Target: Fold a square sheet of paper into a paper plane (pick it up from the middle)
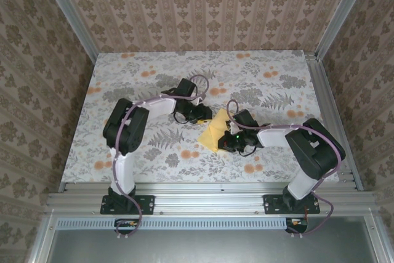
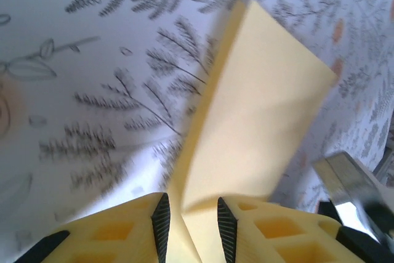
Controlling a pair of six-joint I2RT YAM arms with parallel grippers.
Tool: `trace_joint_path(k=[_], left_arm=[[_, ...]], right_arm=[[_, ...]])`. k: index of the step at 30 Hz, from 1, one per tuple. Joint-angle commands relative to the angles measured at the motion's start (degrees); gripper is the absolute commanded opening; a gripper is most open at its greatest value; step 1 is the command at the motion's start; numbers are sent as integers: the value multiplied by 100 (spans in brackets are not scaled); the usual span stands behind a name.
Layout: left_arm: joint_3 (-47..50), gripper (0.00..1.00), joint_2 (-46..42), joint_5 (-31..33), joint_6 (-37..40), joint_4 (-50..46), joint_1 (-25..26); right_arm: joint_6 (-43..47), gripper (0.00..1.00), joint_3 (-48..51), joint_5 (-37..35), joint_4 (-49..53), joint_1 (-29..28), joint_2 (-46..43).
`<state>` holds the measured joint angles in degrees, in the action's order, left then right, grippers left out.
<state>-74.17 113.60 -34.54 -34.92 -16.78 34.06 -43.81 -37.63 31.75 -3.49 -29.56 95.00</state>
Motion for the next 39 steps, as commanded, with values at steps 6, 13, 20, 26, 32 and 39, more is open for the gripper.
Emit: trace_joint_path(k=[6, 13, 20, 26, 32, 39], left_arm=[[571, 36, -817, 239, -362, 280, 480], [676, 33, -305, 122, -676, 856, 860], [783, 30, 62, 129, -711, 1034, 935], [922, 27, 192, 128, -696, 1109, 922], [991, 24, 181, 106, -660, 1102, 909], [993, 24, 130, 67, -573, 1045, 887]], right_arm=[[-355, 19, 41, 165, -88, 135, -668], [-450, 15, 3, 116, -51, 588, -953], [-557, 7, -93, 167, -329, 737, -554], [-498, 5, -199, 116, -365, 750, -147], [-414, 4, -271, 17, -456, 759, 205], [-205, 4, -306, -390, -126, 768, 480]])
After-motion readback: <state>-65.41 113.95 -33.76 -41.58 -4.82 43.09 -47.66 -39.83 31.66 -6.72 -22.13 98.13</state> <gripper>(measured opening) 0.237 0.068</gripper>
